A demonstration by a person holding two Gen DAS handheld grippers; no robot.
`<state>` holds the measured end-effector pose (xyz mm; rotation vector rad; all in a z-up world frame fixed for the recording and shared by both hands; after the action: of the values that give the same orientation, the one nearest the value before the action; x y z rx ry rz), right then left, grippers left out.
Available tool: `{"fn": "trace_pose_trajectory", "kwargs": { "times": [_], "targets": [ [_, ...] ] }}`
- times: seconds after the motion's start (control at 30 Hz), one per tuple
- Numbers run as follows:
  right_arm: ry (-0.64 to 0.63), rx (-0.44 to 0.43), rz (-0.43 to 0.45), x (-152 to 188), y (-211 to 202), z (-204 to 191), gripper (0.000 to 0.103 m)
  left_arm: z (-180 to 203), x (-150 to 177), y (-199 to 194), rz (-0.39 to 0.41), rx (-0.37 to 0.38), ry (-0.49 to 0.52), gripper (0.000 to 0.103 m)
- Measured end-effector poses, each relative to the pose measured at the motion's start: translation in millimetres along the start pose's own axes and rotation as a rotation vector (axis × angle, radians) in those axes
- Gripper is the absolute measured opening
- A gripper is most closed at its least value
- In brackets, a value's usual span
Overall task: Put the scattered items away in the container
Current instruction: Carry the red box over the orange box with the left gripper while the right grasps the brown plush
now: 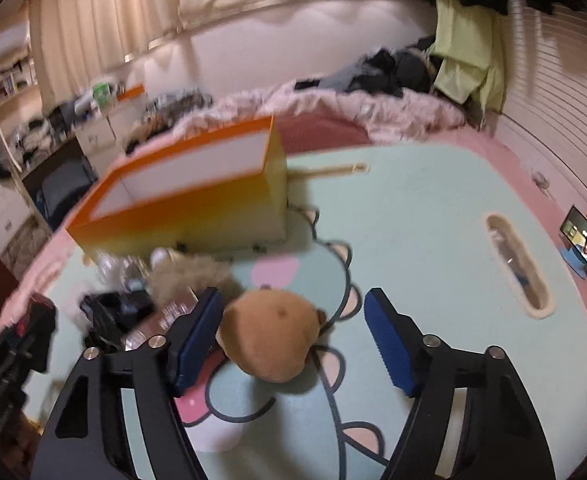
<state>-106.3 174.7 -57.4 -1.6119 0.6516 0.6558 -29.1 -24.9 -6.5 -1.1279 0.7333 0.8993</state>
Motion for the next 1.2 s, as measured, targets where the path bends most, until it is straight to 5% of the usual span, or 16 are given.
{"fn": "trace_pose_trajectory", "kwargs": {
  "times": [0.13,0.53,0.83,1.0,1.2],
  "targets": [
    [-0.102,0.116,-0.008,10.7,2.5,-6.7,0.041,-1.6,1.0,-0.2,-0.003,0.002,-0.001,0.038],
    [-0.004,-0.025,0.132,-0.7,-28.1,3.1,0.039,8.6,-7.0,3.5,-0.003,0.0,0.032,0.038],
    [-0.105,-0.055,0.185,-58.5,-48.8,-12.2,0.039,12.5,-88.4,9.0,0.056,-0.005,0.058,0.038],
    [-0.167,-0.063,0.209,-110.3,-41.9,-21.7,0.039,12.8,-128.2,50.6,-0.072,-0.013,0.013,0.038],
    [-0.166,-0.098,0.146,-136.6,3.5,-34.5,0.039,0.4,-124.1,106.8,-0.15,-0.111,0.047,0.038]
  ]
}}
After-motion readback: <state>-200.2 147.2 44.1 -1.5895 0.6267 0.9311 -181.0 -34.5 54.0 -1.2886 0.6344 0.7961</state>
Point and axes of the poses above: each gripper's, at about its wrist camera, not at the fingertips, and y roughly the way its jaws point, z to its right, x to its underside, the point moved 9 cm from there along y, roughly the way its jaws point, and after that the axes turned 10 degrees about -y, right-handed, at the moved point
